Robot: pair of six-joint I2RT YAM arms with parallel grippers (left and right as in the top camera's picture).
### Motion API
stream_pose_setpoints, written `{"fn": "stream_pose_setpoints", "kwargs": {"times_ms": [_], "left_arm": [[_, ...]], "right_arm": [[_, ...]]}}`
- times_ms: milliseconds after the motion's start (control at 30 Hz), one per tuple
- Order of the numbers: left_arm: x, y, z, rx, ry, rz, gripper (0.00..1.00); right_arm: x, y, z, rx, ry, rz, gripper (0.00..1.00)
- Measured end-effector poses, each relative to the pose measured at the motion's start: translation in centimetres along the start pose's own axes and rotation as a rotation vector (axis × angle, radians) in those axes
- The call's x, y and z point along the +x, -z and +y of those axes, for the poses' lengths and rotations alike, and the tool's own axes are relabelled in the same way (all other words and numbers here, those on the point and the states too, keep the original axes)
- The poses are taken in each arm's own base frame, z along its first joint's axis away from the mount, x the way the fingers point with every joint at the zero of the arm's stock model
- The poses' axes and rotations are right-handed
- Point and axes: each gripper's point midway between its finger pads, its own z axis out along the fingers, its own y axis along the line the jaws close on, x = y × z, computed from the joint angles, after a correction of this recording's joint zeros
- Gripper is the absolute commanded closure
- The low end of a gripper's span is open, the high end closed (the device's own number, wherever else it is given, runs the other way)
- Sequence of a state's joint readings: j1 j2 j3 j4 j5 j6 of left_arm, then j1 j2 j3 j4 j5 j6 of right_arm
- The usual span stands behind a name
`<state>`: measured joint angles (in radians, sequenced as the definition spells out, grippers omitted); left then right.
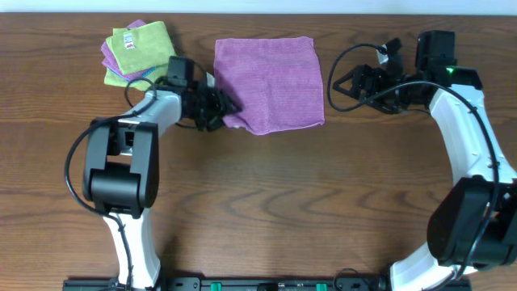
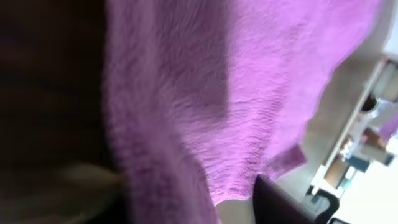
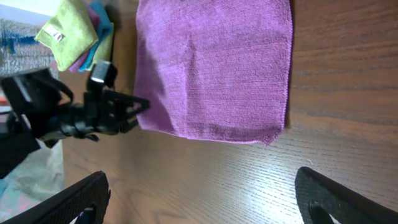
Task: Fold the cloth
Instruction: 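Grasp the flat cloth's left and right near corners with both grippers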
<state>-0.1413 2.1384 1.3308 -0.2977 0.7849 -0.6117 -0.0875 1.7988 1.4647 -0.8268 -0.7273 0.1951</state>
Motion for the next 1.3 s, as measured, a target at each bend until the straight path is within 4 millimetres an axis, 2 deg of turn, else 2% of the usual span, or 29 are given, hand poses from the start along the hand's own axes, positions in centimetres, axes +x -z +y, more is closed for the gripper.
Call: {"fn": "stream_pose_setpoints", "kwargs": {"times_ms": [133, 233, 367, 500, 700, 933, 1033, 1300], "left_arm": [[0.3, -0.3, 0.4, -0.011, 0.016, 0.004, 0.94], [0.2, -0.2, 0.4, -0.009, 0.022, 0.001, 0.94], [-0.1, 0.0, 0.5, -0.001, 0.031, -0.001, 0.94], [-0.4, 0.5, 0.5, 0.019, 0.041, 0.001, 0.94], [-0.5, 0.9, 0.5, 0.04, 0.052, 0.007, 0.94], [-0.4, 0.9, 0.4, 0.046, 0.052, 0.012, 0.95], [-0.4, 0.9, 0.4, 0.05, 0.052, 0.015, 0.95], [-0.2, 0.9, 0.1, 0.064, 0.051, 0.026, 0.95]], "right_arm": [[-0.1, -0.7, -0.1, 0.018, 0.025, -0.009, 0.04], [0.4, -2.2, -0.6, 0.024, 0.049, -0.015, 0.04], [1.3, -4.5, -2.3, 0.021, 0.022, -0.035, 0.06], [2.8, -6.6, -4.7, 0.026, -0.059, -0.047, 0.14], [4.9, -8.6, -6.7, 0.032, -0.188, -0.06, 0.17], [5.1, -11.2, -6.3, 0.008, -0.264, -0.072, 0.18], [5.2, -12.7, -5.4, -0.029, -0.282, -0.062, 0.19], [5.0, -13.7, -4.7, -0.046, -0.298, -0.067, 0.23]]}}
